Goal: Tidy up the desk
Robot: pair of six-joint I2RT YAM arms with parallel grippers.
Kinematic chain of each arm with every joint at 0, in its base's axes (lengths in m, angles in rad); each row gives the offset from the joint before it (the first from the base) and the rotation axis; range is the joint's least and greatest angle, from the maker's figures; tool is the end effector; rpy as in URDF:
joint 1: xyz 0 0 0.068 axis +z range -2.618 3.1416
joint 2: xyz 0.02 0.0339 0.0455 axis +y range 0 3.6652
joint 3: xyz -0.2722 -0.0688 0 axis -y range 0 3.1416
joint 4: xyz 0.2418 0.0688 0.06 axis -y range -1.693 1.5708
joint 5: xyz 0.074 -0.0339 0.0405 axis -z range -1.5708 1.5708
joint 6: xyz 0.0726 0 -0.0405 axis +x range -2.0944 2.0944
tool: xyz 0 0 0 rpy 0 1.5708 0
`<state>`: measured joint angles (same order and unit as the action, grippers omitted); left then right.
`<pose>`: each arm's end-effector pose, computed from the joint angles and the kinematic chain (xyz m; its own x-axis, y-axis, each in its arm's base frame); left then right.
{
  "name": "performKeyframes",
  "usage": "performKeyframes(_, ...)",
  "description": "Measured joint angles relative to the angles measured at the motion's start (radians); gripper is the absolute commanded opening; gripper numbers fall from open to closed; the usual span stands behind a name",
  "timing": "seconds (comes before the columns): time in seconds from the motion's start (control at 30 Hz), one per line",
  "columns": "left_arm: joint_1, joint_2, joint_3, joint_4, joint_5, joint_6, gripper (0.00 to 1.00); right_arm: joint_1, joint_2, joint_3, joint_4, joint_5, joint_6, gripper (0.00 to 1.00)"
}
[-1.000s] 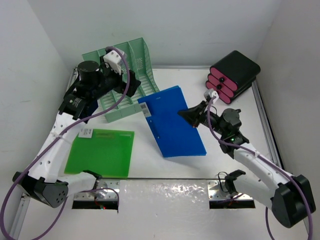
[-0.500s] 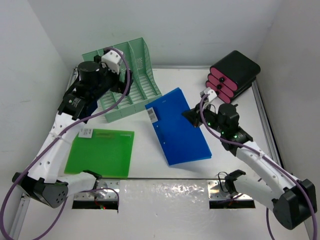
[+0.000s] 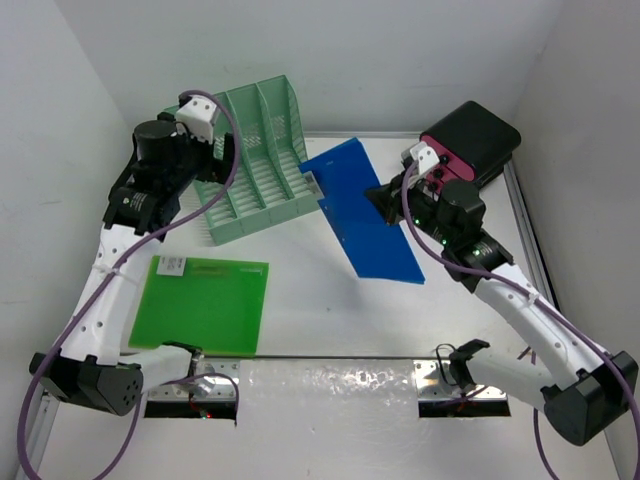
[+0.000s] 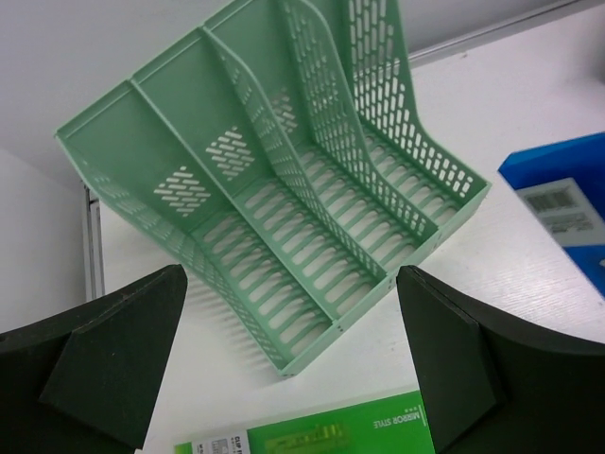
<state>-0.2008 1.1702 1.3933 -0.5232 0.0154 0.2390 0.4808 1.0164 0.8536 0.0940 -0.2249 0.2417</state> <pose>0.2706 -0.0562 0.4328 -0.2308 0.2885 -0.9292 0.2763 0.9351 0.2217 0.2314 0.1390 0.3550 -0.2143 0.1514 -0.9650 -0.6147 0.7469 0.2537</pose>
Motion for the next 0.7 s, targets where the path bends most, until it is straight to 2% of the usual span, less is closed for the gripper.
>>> performKeyframes(0.17, 0.024, -0.001, -0.027, -0.002, 0.008, 0.008, 0.92, 0.006, 0.051, 0.077, -0.007, 0.019, -0.026, 0.00)
performKeyframes(0.4, 0.052, -0.001, -0.037, -0.003, 0.004, 0.026, 0.93, 0.007, 0.198, 0.280, -0.002, 0.055, -0.038, 0.00)
performKeyframes(0.7, 0.114, 0.014, -0.125, 0.013, 0.026, 0.025, 0.93, 0.008, 0.425, 0.515, 0.191, 0.141, -0.011, 0.00)
